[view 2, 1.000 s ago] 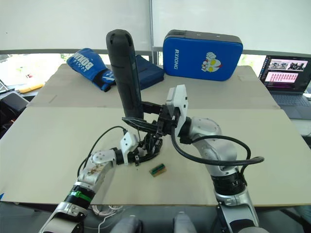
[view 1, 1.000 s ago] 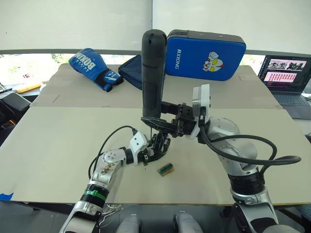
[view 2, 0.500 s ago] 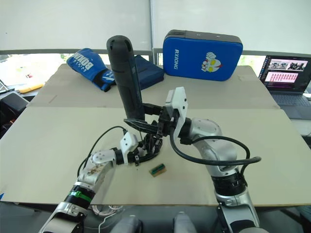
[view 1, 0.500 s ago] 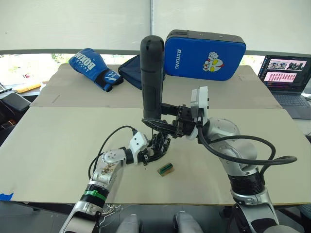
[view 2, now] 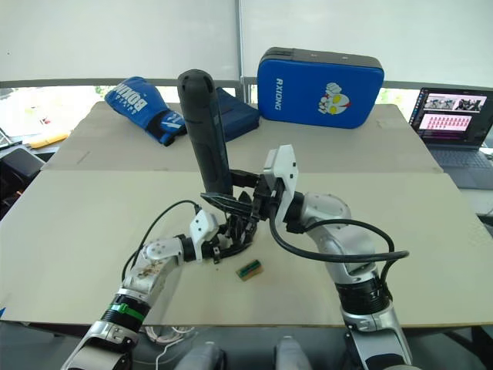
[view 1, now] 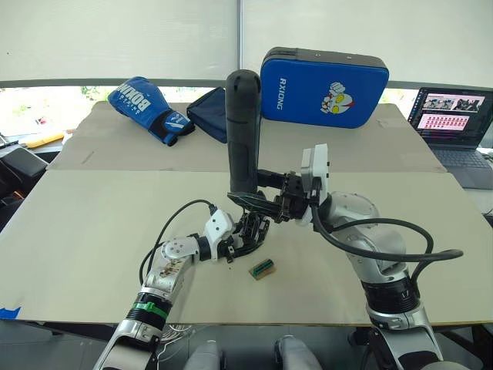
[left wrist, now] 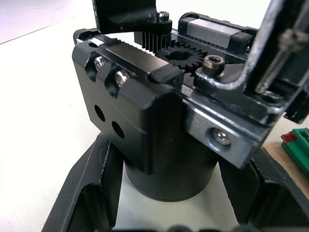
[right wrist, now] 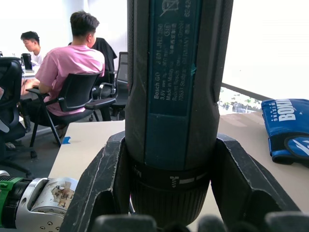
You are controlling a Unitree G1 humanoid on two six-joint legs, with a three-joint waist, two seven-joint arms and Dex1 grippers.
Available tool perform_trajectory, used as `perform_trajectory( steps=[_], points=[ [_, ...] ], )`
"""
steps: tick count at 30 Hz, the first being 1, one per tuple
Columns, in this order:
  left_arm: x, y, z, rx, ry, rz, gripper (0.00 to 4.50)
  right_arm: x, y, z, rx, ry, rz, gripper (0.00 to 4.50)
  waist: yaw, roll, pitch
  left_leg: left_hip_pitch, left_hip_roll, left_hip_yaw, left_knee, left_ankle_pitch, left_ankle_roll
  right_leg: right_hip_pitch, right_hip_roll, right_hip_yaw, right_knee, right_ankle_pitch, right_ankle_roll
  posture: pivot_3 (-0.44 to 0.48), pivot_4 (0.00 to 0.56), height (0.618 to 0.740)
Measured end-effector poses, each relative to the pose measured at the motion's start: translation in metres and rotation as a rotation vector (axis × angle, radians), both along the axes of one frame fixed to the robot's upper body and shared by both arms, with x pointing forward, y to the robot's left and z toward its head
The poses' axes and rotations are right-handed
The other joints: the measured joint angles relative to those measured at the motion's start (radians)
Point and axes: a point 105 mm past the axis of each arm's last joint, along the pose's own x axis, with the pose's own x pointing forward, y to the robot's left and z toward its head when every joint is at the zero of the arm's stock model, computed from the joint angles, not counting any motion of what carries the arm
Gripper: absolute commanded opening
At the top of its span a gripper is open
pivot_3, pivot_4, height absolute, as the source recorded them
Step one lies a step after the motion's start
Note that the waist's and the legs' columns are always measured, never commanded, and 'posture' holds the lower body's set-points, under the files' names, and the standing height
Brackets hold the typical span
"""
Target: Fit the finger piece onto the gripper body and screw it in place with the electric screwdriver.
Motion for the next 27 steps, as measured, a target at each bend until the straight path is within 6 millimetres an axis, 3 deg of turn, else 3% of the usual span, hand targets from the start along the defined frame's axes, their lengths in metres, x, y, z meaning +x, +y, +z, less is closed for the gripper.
perform_trajectory(
  steps=[27],
  points=[
    [-0.0027,0.0009,-0.0007,-0.004,-0.001,0.008,2.32,-0.0022,0.003,-0.0019,0.01,0.004,0.014,1.92,-0.001,0.0,0.0,0.0,0.0,0.0,0.0,0.0,0.0,0.0,0.0,0.0,0.0,0.0,0.0,0.0,0.15,0.74]
  ],
)
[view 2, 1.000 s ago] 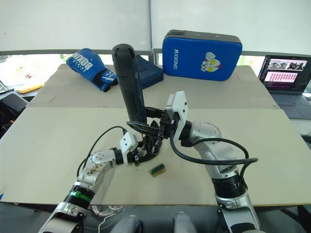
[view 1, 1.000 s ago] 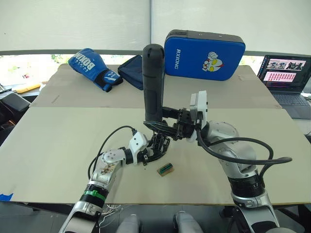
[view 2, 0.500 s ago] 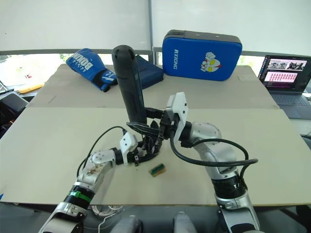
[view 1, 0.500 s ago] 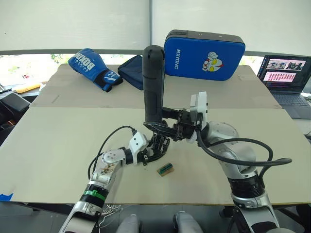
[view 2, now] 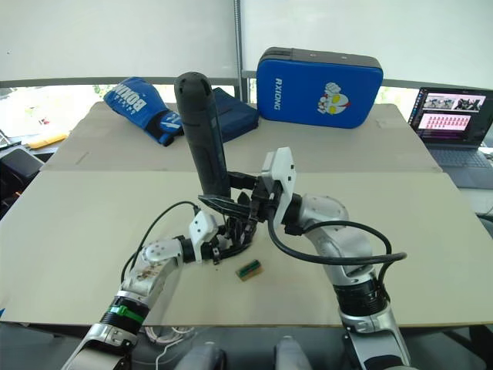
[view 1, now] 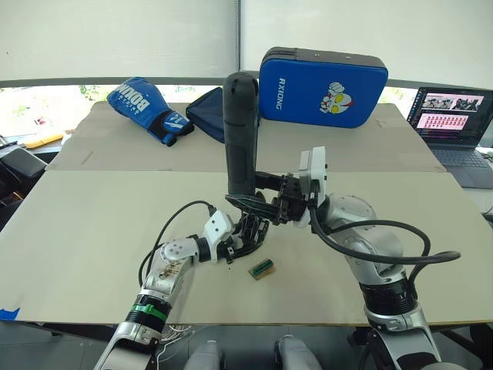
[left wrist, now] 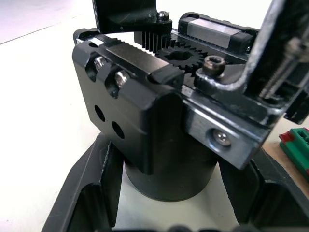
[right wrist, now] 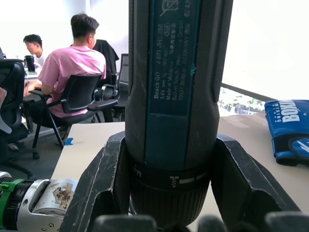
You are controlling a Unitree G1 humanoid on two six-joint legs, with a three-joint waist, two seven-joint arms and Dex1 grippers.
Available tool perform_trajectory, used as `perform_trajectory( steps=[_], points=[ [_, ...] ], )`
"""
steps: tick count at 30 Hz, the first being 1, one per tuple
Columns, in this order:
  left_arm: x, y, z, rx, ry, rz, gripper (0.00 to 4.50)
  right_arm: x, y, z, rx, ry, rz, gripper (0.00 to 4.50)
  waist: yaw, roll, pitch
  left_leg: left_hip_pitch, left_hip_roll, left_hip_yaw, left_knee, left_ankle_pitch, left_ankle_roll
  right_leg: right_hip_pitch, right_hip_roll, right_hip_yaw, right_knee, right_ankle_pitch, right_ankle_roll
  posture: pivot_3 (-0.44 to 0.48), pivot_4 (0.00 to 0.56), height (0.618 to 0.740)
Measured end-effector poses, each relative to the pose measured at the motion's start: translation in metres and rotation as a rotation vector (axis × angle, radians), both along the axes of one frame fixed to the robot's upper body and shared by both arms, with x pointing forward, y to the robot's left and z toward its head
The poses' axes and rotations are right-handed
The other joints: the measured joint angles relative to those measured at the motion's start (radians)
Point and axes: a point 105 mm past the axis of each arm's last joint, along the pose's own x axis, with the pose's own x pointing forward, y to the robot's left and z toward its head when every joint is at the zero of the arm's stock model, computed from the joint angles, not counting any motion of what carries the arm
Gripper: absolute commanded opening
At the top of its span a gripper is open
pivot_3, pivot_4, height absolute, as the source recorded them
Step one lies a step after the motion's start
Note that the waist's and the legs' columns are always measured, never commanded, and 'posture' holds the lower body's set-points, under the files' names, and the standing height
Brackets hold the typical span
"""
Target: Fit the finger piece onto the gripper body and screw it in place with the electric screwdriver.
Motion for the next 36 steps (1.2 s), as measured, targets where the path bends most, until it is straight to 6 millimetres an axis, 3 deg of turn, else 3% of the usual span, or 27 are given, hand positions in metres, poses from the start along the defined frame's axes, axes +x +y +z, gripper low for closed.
perform_trajectory(
  steps=[36],
  points=[
    [-0.0009,-0.0005,0.0002,0.002,0.012,0.003,2.32,-0.0022,0.0012,-0.0022,0.008,0.006,0.005,1.92,0.0,0.0,0.0,0.0,0.0,0.0,0.0,0.0,0.0,0.0,0.0,0.0,0.0,0.0,0.0,0.0,0.15,0.74]
  ],
)
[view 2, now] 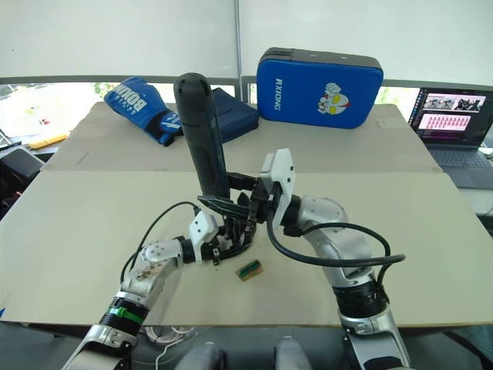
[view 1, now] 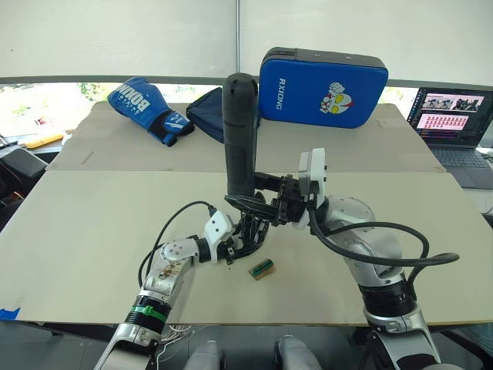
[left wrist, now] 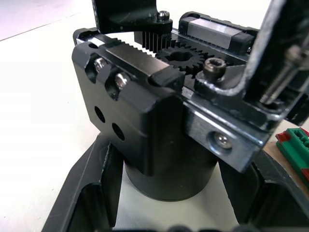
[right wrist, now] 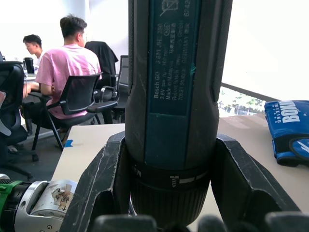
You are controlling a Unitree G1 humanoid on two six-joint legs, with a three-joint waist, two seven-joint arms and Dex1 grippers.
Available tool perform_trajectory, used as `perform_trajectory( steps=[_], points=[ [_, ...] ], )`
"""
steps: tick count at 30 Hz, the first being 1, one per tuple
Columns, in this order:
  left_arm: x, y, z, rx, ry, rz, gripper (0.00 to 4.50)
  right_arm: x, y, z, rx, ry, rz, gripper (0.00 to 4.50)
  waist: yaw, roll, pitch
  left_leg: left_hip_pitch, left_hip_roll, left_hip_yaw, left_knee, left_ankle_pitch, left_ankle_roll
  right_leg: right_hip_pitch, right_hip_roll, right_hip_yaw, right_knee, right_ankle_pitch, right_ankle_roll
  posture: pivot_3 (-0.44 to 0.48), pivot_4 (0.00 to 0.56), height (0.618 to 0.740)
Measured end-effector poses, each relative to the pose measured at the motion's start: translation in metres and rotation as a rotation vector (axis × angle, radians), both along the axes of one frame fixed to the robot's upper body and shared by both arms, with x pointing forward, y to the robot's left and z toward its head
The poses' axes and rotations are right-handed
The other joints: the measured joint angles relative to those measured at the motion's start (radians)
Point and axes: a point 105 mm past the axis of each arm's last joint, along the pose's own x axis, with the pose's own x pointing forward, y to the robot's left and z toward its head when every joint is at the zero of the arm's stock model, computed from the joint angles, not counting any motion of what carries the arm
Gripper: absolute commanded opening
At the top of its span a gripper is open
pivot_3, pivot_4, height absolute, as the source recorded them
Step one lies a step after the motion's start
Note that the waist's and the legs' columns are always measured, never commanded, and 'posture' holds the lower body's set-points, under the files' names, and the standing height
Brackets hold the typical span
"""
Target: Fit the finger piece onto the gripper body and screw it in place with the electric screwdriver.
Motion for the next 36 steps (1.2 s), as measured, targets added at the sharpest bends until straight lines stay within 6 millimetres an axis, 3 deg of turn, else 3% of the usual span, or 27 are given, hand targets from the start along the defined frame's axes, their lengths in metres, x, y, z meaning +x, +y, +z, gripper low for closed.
perform_trajectory(
  steps=[36],
  points=[
    [0.0,0.0,-0.003,0.003,0.007,0.0,2.32,0.002,0.005,-0.013,-0.027,0.01,-0.047,1.92,0.0,0.0,-0.005,0.004,0.0,0.0,-0.001,0.0,0.0,0.004,0.0,0.0,0.0,0.0,0.0,0.0,0.15,0.74]
  ],
)
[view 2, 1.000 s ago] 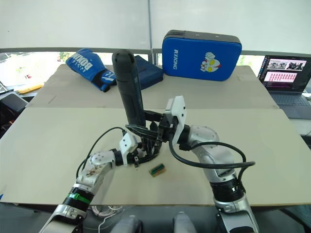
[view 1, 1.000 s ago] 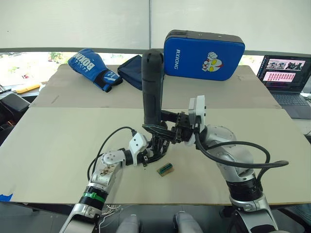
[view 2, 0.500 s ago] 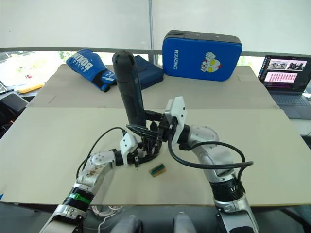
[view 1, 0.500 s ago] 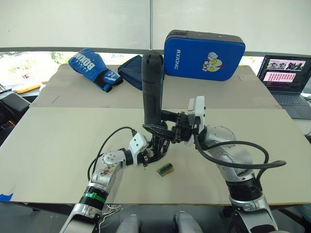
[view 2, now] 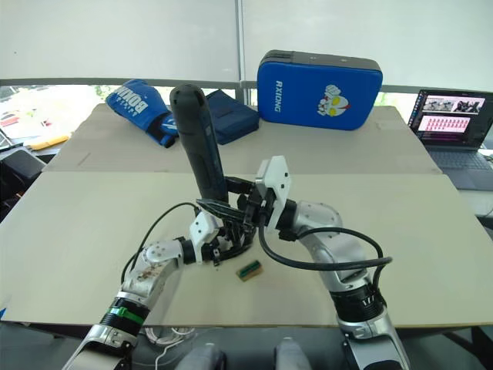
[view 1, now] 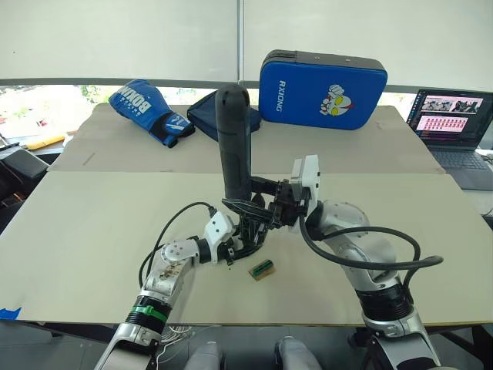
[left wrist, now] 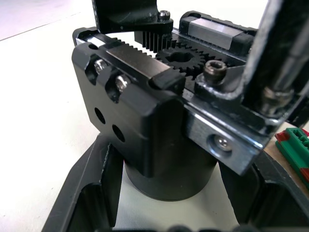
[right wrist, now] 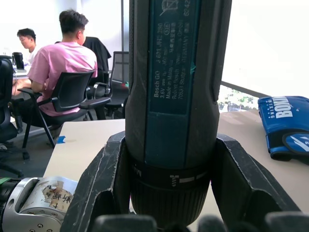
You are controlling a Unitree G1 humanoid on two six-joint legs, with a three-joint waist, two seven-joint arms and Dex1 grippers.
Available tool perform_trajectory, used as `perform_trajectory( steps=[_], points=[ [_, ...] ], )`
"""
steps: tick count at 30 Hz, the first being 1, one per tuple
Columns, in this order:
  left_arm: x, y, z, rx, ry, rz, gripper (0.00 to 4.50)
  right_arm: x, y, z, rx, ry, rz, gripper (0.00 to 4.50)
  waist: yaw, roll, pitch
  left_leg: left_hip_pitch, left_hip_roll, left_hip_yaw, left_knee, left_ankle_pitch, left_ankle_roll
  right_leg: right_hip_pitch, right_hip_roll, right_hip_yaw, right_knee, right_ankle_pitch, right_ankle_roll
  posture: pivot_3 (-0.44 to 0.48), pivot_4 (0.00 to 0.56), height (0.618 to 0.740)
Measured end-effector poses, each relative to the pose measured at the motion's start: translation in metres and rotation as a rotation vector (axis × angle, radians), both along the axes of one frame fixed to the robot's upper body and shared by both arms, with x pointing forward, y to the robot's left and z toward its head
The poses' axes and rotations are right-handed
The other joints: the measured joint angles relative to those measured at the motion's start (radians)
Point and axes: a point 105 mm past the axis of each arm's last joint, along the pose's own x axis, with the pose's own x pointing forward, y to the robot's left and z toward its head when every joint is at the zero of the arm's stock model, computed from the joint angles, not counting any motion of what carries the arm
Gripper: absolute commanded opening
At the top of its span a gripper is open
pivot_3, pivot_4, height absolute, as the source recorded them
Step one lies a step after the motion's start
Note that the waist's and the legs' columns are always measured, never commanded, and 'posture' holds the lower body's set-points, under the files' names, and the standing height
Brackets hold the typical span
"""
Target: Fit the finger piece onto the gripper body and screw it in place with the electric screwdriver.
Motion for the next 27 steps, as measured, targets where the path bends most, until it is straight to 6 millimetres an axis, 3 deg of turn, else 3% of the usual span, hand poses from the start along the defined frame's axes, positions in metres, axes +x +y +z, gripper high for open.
perform_trajectory(
  steps=[27],
  points=[
    [0.0002,0.001,-0.0015,0.004,0.008,0.004,2.32,0.0028,-0.0022,-0.0106,0.014,0.029,-0.039,1.92,-0.001,0.0,-0.002,0.008,0.001,0.0,-0.003,0.0,0.0,0.008,0.0,0.0,-0.002,0.0,0.0,0.0,0.15,0.74]
  ],
)
